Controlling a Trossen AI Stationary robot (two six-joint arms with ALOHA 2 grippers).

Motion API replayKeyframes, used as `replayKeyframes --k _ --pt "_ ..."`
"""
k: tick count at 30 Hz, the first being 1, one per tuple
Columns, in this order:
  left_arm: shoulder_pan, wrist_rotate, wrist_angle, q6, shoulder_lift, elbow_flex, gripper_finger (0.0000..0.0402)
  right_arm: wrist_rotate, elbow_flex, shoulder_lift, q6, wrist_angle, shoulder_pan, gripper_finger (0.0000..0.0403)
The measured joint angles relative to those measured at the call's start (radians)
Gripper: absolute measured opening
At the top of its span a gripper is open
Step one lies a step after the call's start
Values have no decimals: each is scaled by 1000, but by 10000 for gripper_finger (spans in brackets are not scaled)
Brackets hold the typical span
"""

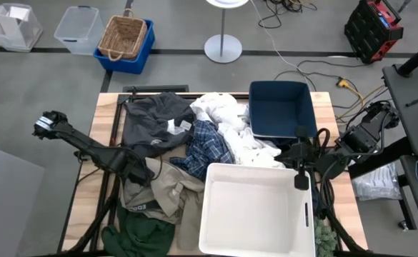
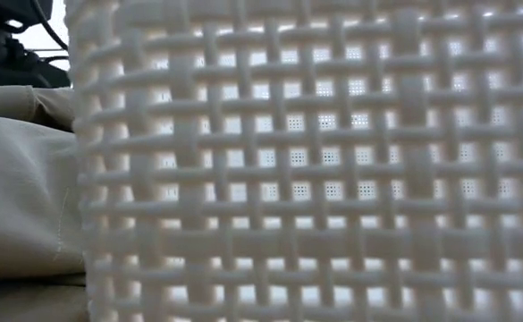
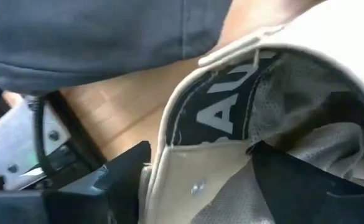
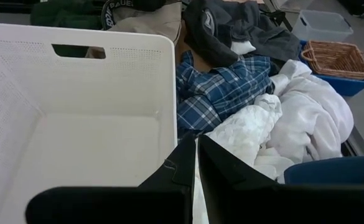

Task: Sort clothes
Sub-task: Put the brown shorts into the white bin

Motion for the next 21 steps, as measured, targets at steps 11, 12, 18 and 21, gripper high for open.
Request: replayKeyframes --k 11,12,18,21 --pt "-1 -23 42 84 16 36 30 0 -16 0 -1 -1 0 13" --pt "-1 -23 42 80 17 36 18 0 -17 0 -1 0 0 13" --pt "-3 -23 60 94 17 53 9 0 -17 0 -15 -1 0 13" --pt "-3 -38 47 128 18 102 8 0 -17 0 -46 -1 0 13"
